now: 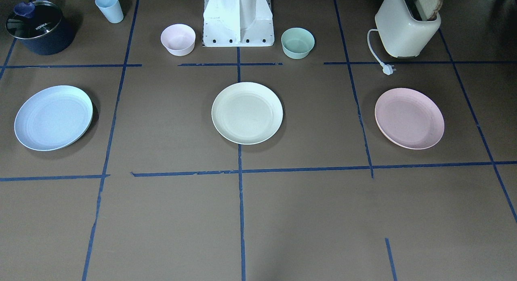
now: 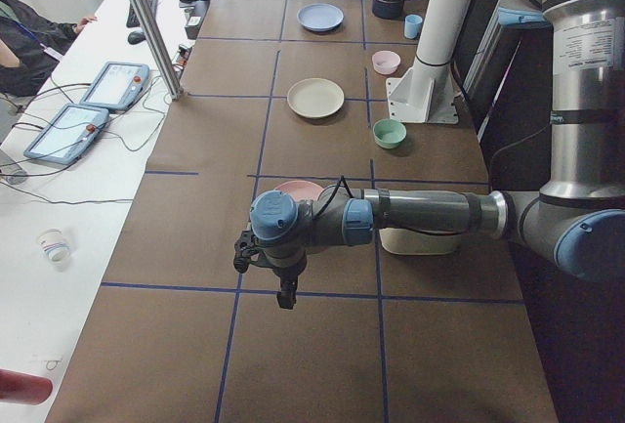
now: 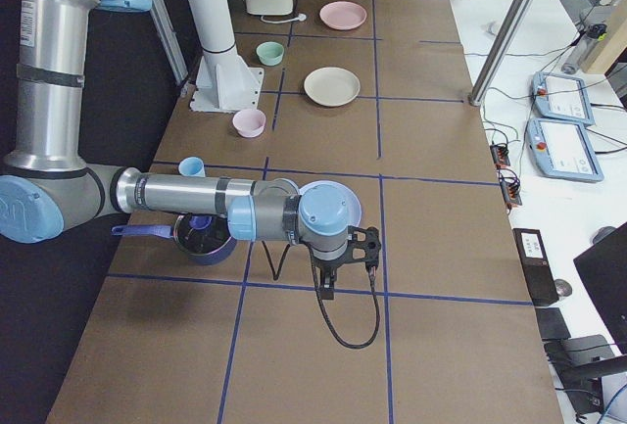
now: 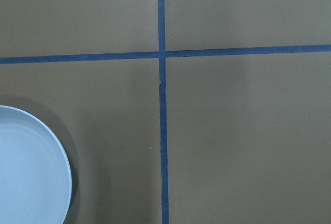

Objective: Stack three plates with pink and blue

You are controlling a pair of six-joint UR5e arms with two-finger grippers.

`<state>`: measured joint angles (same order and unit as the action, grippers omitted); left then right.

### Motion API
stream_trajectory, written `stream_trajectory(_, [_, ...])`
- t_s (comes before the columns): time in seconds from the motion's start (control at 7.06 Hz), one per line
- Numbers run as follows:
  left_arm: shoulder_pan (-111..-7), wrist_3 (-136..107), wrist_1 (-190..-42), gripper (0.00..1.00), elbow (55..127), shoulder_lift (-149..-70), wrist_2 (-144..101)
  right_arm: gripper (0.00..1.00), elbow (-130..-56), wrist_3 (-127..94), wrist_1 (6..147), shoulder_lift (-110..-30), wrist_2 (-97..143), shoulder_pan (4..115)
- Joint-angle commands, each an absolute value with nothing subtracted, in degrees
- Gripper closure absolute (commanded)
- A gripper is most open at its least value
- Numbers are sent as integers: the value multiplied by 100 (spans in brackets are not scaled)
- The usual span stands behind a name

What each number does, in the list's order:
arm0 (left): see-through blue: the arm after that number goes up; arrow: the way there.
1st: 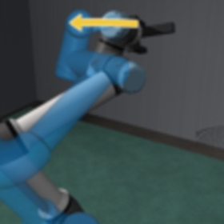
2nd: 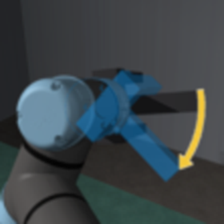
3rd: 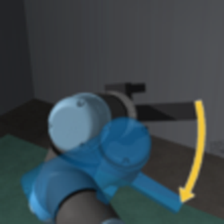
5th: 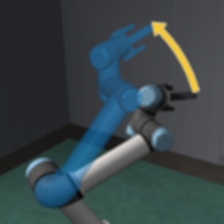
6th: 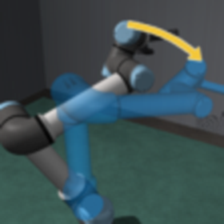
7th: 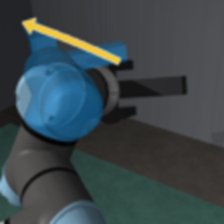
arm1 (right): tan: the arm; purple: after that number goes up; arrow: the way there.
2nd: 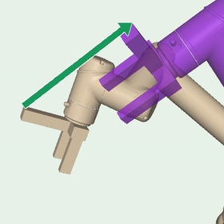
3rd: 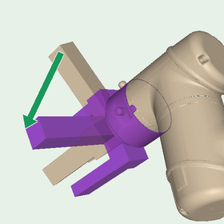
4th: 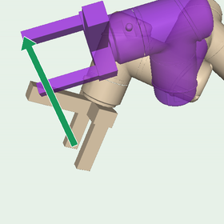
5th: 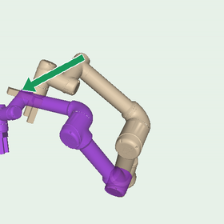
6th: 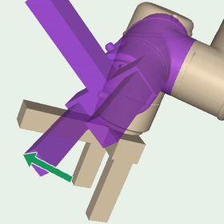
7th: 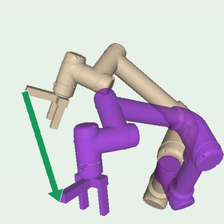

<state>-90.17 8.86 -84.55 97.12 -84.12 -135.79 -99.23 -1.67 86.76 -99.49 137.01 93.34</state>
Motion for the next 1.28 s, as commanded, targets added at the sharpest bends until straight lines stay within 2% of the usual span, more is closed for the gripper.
stream_trajectory(0.0, [-9018,896,-8455,0,9660,-8420,-13588,0,-9923,-167,8675,-9949,13720,9334])
stream_trajectory(1.13, [-9009,661,-8481,0,9791,-8420,-14051,0,-9932,-176,8648,-9949,13755,9334])
